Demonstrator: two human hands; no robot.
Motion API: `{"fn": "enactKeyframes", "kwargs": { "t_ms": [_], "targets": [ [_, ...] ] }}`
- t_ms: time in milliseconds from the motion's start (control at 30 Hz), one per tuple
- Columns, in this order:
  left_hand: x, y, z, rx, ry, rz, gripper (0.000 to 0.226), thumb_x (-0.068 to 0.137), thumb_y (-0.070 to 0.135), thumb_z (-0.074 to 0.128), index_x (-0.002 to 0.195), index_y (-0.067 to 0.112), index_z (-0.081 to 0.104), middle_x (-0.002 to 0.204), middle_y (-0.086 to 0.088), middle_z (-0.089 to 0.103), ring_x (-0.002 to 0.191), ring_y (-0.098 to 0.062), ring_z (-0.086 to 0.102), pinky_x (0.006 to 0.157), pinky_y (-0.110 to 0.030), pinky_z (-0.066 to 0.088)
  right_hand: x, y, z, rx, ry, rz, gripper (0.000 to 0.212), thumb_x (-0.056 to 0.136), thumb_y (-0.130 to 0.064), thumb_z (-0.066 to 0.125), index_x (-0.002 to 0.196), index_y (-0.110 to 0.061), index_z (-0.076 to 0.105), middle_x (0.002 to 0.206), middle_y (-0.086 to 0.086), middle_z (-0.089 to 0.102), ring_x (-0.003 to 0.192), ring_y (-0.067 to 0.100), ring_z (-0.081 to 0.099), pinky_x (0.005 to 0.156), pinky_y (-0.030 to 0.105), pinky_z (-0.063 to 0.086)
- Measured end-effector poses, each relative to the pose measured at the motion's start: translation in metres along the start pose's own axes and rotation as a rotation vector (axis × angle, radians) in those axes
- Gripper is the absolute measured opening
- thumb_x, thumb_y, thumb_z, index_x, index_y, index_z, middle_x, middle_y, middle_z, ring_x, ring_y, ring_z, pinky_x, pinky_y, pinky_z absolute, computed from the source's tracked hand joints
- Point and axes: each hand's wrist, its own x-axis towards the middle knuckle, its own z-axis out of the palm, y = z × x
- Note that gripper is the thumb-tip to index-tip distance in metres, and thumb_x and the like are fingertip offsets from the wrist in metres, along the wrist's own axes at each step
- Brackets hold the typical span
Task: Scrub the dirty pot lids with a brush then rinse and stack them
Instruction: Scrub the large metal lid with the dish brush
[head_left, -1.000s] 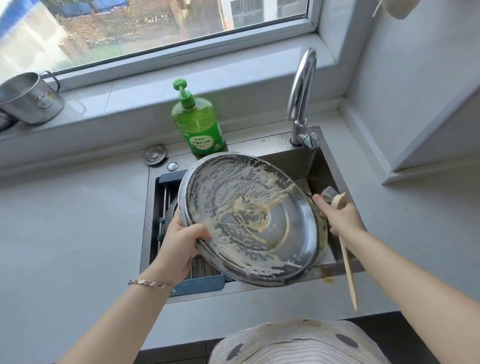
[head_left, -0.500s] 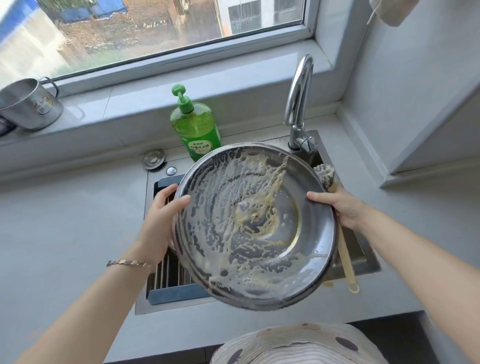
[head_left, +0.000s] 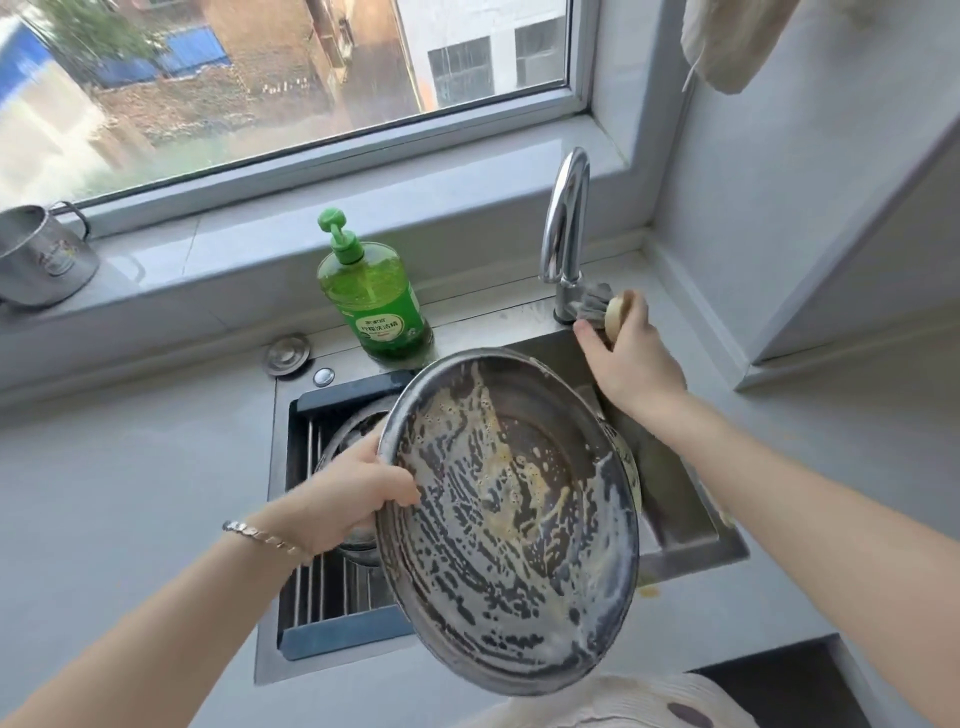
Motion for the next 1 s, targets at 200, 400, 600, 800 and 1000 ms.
{"fn": "enactKeyframes", "kwargs": {
  "t_ms": [200,400,600,800,1000],
  "targets": [
    [0.004,-0.012,0.019,-0.012,0.013,0.008,0.086,0.059,-0.002,0.058,0.135,0.031,0.035,0.112,-0.016,0.066,0.104,-0.041,0.062,0.091,-0.063,0.046,-0.028,-0.029,0.018,-0.056,-0.144,-0.072,0.057,0.097,-0.053,0.019,0.149,-0.030,0.010,0.133,0.014,0.041,0.112,0.033,0.050,0.091,0.041,0.040],
    [0.007,-0.003,0.029,0.016,0.035,0.048,0.076,0.056,-0.001,0.054,0.128,0.020,0.045,0.099,-0.024,0.066,0.091,-0.040,0.065,0.083,-0.057,0.050,-0.095,-0.068,0.034,-0.088,-0.126,-0.553,0.053,0.096,-0.048,0.032,0.143,-0.026,0.029,0.108,0.010,0.055,0.091,0.028,0.056,0.074,0.038,0.047],
    [-0.005,-0.008,0.022,0.052,-0.006,0.092,0.091,0.055,0.005,0.056,0.123,0.062,0.036,0.109,-0.026,0.063,0.086,-0.030,0.048,0.077,-0.051,0.043,-0.034,-0.049,0.018,0.224,-0.159,-0.083,0.041,0.095,-0.043,0.044,0.133,-0.028,0.044,0.115,-0.002,0.062,0.103,0.023,0.058,0.084,0.036,0.047],
    [-0.003,-0.007,0.026,0.071,0.070,0.110,0.079,0.065,-0.002,0.056,0.132,0.038,0.039,0.079,-0.023,0.063,0.067,-0.028,0.054,0.069,-0.042,0.049,-0.091,-0.066,0.023,0.200,-0.279,-0.575,0.033,0.091,-0.040,0.052,0.124,-0.032,0.049,0.083,-0.008,0.055,0.063,0.004,0.046,0.058,0.025,0.038],
    [-0.012,-0.014,0.029,0.016,0.036,0.123,0.087,0.060,0.002,0.054,0.135,0.040,0.035,0.102,-0.009,0.070,0.091,-0.033,0.053,0.091,-0.058,0.040,-0.026,-0.026,0.013,0.398,-0.031,0.011,0.052,0.093,-0.041,0.051,0.139,-0.020,0.042,0.118,-0.007,0.059,0.111,0.011,0.052,0.094,0.027,0.038]
  ]
}}
